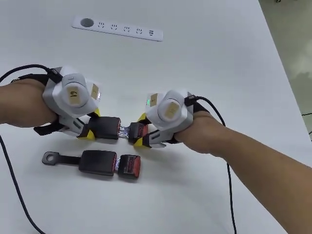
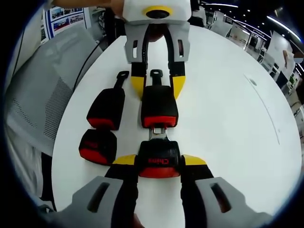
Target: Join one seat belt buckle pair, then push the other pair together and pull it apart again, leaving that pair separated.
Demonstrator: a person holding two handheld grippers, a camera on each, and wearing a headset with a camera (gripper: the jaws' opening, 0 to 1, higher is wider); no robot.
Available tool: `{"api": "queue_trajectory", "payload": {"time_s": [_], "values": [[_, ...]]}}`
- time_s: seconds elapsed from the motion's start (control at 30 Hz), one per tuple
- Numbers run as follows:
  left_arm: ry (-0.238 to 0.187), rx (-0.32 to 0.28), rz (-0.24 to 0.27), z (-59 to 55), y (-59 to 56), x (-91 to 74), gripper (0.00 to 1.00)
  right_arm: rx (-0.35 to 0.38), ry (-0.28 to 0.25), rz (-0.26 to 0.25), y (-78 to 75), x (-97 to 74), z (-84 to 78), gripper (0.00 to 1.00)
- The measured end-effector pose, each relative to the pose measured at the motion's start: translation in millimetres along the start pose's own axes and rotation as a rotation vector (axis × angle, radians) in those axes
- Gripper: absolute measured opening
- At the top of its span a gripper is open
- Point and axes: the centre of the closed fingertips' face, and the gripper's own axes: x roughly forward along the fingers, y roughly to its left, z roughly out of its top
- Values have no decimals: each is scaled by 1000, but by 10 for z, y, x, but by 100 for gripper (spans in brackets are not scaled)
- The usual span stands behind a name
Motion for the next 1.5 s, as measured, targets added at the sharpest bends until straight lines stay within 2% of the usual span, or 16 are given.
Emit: {"api": "queue_trajectory", "payload": {"time_s": [0.1, 0.23, 0.33, 0.43, 0.53, 0.73, 1.0, 1.5], "values": [[8, 7, -3, -1, 7, 5, 31, -3, 4, 1, 5, 6, 16, 32], [10, -11, 5, -20, 21, 3, 31, 1, 9, 1, -8, 31, 47, 31], [10, -16, -4, -26, 36, 6, 31, 5, -9, 5, -5, 43, 113, 31], [26, -2, -14, -31, 37, 17, 30, -20, 11, 6, 6, 69, 146, 31], [34, 2, -14, -21, 23, 15, 30, -16, 5, 13, -7, 57, 144, 31], [15, -6, -13, -12, 19, 15, 30, -13, 4, 10, -22, 71, 132, 30], [11, -7, -12, -25, 32, 28, 30, -13, 1, 12, -9, 76, 137, 30], [27, -13, -9, -13, 20, 54, 30, -16, 5, 13, -10, 88, 90, 31]]}}
